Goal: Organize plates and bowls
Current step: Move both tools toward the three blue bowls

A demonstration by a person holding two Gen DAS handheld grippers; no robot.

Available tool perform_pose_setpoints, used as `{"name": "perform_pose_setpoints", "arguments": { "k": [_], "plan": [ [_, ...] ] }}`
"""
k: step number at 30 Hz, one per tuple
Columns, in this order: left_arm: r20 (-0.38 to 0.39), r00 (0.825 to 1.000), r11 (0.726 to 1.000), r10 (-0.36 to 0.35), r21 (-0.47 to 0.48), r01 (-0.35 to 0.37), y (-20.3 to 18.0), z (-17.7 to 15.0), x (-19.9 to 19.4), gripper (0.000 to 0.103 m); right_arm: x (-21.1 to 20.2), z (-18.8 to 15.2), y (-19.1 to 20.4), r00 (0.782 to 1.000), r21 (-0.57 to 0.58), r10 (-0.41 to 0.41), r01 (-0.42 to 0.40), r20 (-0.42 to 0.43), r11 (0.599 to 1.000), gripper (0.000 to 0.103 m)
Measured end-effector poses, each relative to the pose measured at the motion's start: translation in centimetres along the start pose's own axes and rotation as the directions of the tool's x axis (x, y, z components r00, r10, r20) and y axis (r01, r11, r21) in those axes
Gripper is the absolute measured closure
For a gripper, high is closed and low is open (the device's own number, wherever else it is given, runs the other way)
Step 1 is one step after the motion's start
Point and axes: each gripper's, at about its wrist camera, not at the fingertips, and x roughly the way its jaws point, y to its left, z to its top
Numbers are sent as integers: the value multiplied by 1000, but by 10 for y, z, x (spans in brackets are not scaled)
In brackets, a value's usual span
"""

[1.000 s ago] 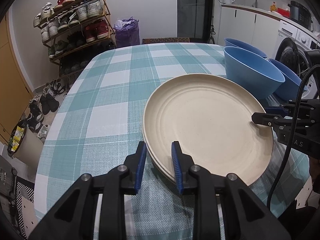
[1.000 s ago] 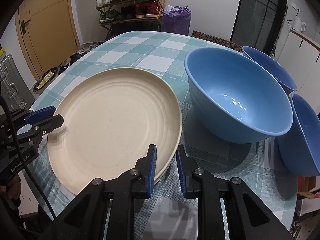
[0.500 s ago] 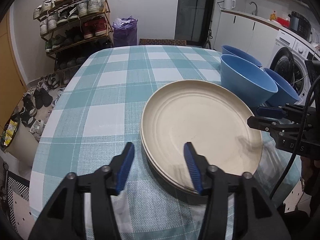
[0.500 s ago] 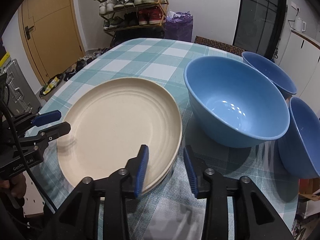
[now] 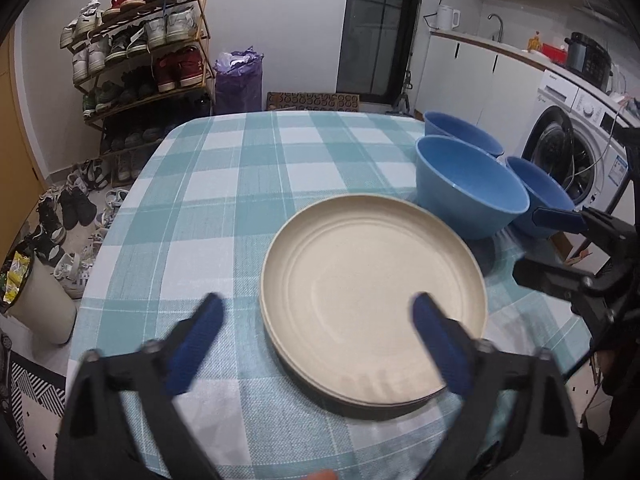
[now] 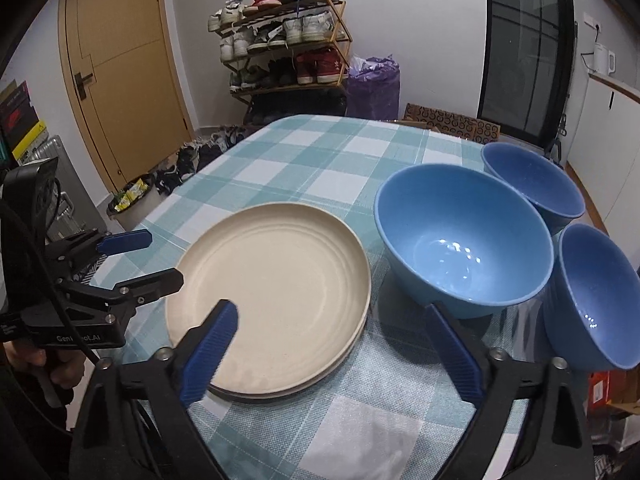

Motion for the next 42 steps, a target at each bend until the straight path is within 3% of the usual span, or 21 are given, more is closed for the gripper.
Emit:
{"name": "perform_pose_setpoints", "arguments": {
  "k": [4,18,42],
  "plan": [
    [18,999,999,-38,-9,38,-7,8,-6,0,-18,2,2,999,-12,-8,8,37,1000,1],
    [53,997,998,-59,31,58,-39,40,-14,0,-72,11,-24,992,20,-30,28,126,999,1],
    [100,992,992,-80,108,69,-84,108,-14,0,-168,51,-115,950,152,-176,140,258,978,1]
  ]
}}
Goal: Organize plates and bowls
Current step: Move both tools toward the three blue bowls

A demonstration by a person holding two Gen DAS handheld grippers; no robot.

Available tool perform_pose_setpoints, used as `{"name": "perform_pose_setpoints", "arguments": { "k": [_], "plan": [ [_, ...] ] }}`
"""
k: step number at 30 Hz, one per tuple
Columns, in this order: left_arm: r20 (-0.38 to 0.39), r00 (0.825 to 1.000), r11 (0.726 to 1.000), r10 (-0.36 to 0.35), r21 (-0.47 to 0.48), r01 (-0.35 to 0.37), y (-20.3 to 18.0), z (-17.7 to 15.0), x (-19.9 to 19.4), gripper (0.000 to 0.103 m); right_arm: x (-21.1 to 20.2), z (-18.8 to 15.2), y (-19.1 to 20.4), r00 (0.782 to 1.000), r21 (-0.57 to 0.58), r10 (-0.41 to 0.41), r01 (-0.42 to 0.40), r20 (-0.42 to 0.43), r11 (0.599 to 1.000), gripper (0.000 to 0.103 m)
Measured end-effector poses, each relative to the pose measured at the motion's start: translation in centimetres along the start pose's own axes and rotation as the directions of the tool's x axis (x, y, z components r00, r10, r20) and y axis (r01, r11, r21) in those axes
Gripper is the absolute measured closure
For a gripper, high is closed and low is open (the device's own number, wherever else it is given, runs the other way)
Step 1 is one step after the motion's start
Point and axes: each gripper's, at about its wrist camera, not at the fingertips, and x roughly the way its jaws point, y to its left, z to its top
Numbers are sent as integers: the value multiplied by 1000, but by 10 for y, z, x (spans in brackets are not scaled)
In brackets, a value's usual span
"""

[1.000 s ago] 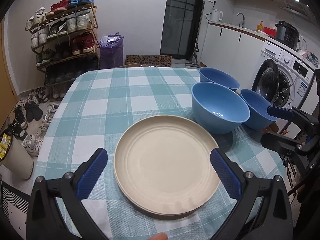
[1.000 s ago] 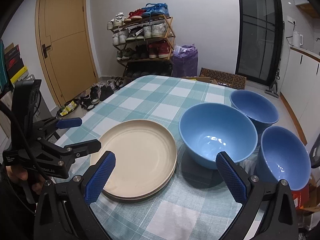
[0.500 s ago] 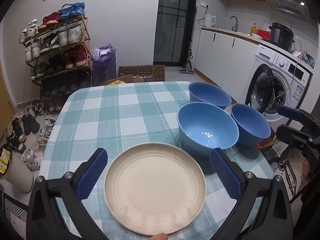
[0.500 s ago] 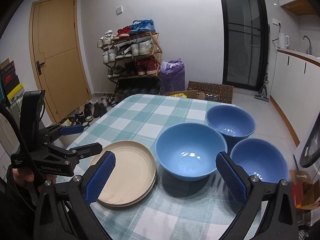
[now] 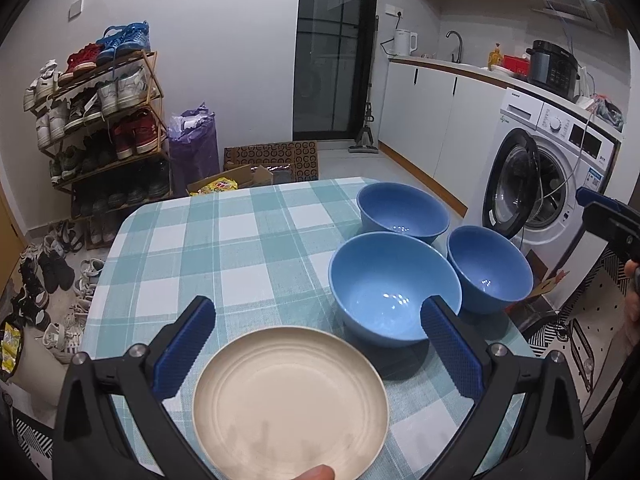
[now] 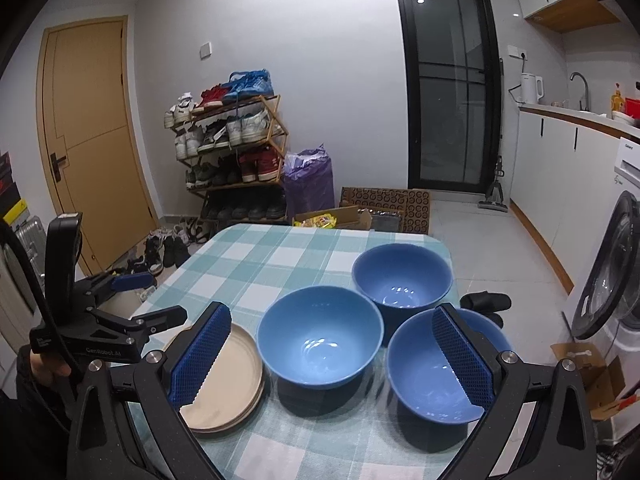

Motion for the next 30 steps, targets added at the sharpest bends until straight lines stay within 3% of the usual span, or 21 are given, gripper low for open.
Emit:
{"name": "perform_pose_setpoints", "arguments": {
  "k": [10,23,30],
  "plan": [
    [-18,1000,1000,-14,-11,14,-3,26,20,0,-9,29,-35,998,40,-56,56,20,998,1],
    [-38,999,1000,-31,0,31,-6,60,49,0,23,48,-69,996,89,-81,83,-26,993,1],
    [-47,997,999,-53,8,53,-11,78,64,0,28,59,-90,993,133,-119,119,-8,984,1]
  ]
}}
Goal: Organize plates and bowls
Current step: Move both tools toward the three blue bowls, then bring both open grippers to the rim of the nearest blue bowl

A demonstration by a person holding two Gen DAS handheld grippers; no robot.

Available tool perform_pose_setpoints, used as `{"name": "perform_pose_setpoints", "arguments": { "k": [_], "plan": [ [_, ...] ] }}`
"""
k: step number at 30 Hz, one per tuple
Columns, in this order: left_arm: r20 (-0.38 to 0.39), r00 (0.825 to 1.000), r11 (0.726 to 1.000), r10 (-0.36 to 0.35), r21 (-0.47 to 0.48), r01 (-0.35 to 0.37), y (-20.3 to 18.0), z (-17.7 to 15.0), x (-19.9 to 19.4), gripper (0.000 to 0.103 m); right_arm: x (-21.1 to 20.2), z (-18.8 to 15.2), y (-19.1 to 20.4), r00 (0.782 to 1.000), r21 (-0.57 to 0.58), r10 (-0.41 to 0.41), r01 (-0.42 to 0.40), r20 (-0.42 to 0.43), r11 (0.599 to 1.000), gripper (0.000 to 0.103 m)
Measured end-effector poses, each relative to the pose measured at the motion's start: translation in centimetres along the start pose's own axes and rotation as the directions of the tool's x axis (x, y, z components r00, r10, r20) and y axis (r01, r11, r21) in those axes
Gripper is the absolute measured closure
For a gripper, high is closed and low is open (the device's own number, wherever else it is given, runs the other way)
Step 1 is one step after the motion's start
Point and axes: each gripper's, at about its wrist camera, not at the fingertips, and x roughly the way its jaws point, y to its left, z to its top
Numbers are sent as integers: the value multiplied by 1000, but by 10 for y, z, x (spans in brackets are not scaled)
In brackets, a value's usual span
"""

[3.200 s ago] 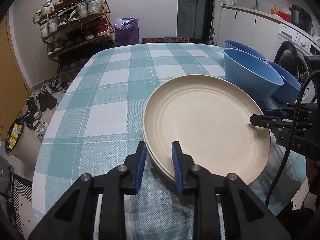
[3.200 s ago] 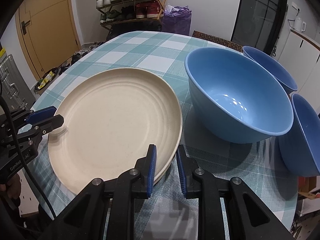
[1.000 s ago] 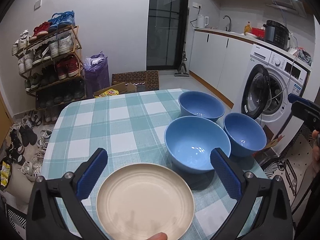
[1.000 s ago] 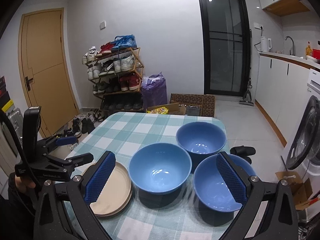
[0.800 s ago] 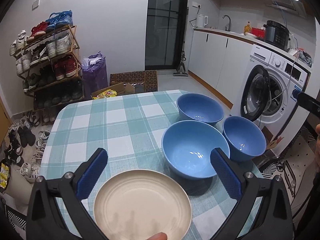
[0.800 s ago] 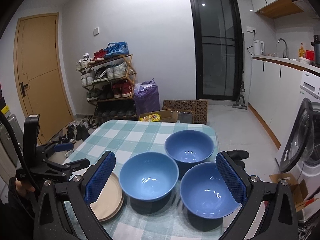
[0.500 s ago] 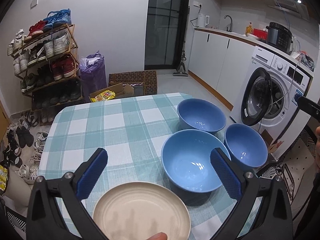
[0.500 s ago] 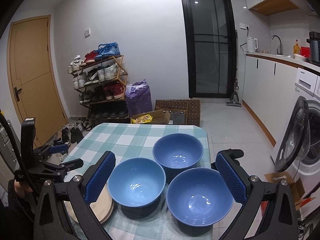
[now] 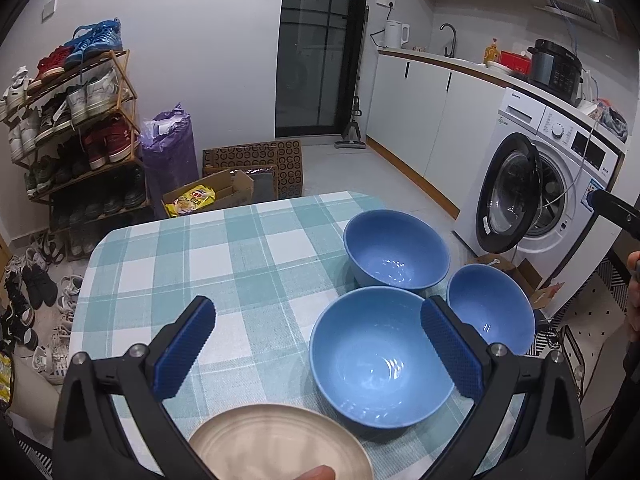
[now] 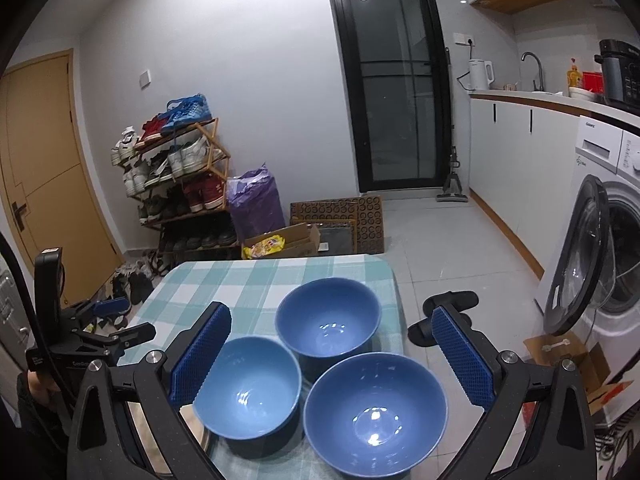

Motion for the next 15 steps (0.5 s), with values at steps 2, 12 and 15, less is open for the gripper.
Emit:
{"name": "perform_pose_setpoints", "arguments": {
  "k": [2,12,15],
  "plan": [
    [-3,1000,1000,-5,0,5,-1,6,5,0,4,4,-5,1000,3,-6,7,-4,1000,1],
    [-24,1000,1000,-12,7,12,-6,27,34,0,36,17,-27,998,39,-14,16,-53,999,1],
    [-27,1000,1000,-10,10,10,-7,32,42,0,43,19,-35,998,54,-29,31,-51,998,1]
  ]
}}
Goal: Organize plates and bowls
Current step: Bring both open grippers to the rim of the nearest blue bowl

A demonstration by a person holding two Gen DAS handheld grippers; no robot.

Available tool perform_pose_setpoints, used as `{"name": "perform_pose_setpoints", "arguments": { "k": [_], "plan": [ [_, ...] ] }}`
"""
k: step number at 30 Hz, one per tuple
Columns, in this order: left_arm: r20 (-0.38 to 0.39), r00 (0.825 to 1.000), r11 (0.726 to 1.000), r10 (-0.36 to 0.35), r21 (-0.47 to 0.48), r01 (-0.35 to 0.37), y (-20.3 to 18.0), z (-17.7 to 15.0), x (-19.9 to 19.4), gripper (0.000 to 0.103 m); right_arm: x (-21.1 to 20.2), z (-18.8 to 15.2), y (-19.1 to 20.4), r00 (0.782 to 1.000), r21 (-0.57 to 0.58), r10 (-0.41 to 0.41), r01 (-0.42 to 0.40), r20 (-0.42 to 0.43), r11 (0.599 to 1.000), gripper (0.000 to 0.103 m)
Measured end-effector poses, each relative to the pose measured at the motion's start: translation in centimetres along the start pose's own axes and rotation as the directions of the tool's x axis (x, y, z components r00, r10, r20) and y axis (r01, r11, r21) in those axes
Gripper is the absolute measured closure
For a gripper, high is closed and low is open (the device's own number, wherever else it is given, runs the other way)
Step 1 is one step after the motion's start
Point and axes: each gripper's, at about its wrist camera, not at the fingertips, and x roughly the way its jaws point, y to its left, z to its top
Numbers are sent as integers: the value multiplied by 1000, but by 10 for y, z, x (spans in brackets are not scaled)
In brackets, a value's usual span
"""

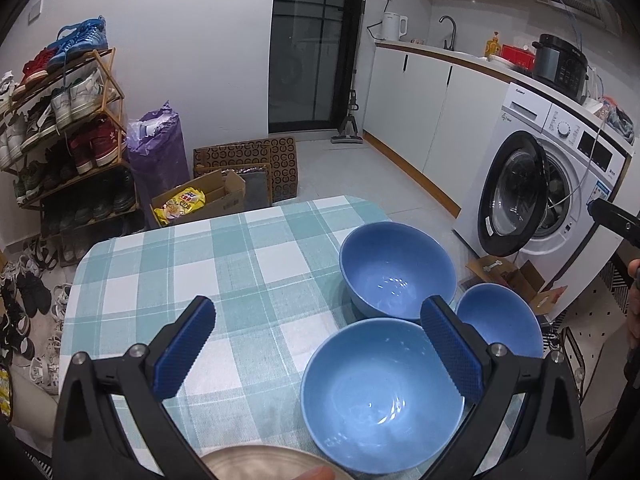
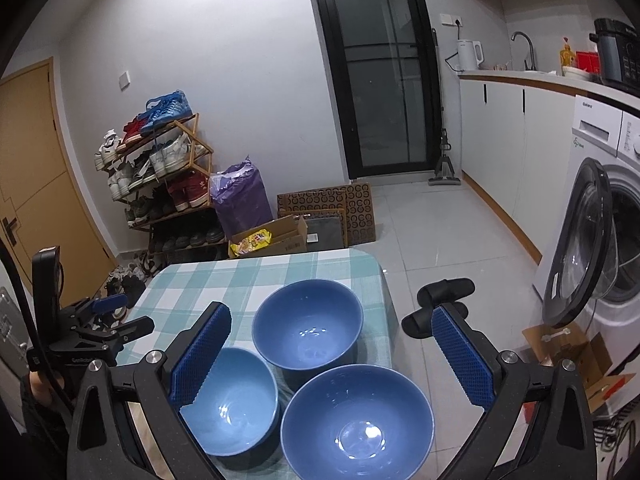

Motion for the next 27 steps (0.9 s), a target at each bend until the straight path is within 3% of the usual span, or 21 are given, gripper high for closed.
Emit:
{"name": "perform_pose_setpoints", "arguments": {
  "k": [2,8,27],
  "plan": [
    [-3,1000,1000,-5,-2,5,-1,4,5,0,0,2,-3,999,1,-28,28,31,1000,1],
    [-16,1000,1000,-1,4,1,-4,13,22,0,13,7,-13,999,12,-36,36,16,999,1],
    [-94,996,1000,1,13,0,-10,21,80,0,104,-9,-37,986,30,-27,32,-162,999,1]
  ]
}}
